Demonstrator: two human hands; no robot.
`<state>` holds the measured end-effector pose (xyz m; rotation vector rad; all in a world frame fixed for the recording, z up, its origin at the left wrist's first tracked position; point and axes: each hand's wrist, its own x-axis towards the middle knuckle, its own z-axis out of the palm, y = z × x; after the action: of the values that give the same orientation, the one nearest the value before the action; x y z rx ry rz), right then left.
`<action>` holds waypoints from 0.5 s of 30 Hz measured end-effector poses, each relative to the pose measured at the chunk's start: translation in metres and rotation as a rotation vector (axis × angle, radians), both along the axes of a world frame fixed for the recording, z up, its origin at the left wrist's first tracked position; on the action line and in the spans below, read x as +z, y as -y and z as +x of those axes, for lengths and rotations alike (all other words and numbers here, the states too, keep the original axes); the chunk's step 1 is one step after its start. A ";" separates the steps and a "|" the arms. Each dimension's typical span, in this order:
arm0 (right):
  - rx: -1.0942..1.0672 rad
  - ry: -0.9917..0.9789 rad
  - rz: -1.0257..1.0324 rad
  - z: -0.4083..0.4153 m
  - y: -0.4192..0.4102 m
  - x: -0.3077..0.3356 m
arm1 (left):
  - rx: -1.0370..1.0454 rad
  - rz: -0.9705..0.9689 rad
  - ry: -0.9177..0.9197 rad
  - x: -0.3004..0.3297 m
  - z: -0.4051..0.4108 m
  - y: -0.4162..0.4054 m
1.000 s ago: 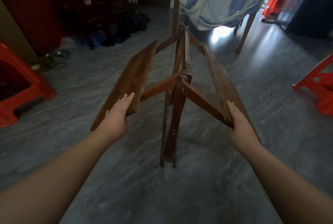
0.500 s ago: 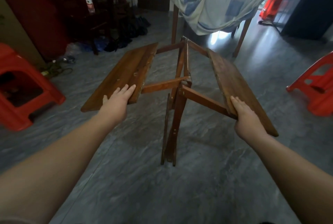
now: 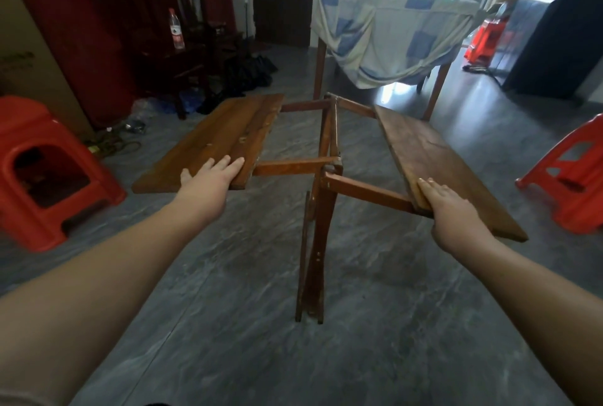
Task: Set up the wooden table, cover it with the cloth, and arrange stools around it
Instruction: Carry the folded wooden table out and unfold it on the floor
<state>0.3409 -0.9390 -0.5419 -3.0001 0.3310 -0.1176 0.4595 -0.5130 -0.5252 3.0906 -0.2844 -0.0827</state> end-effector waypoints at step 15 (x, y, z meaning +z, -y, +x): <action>0.015 -0.046 -0.169 0.000 -0.016 0.014 | -0.012 0.212 0.115 0.032 -0.011 -0.015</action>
<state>0.3406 -0.9226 -0.5282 -3.1755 0.3189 -0.0788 0.4487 -0.4979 -0.4931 3.3110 -0.3183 0.0695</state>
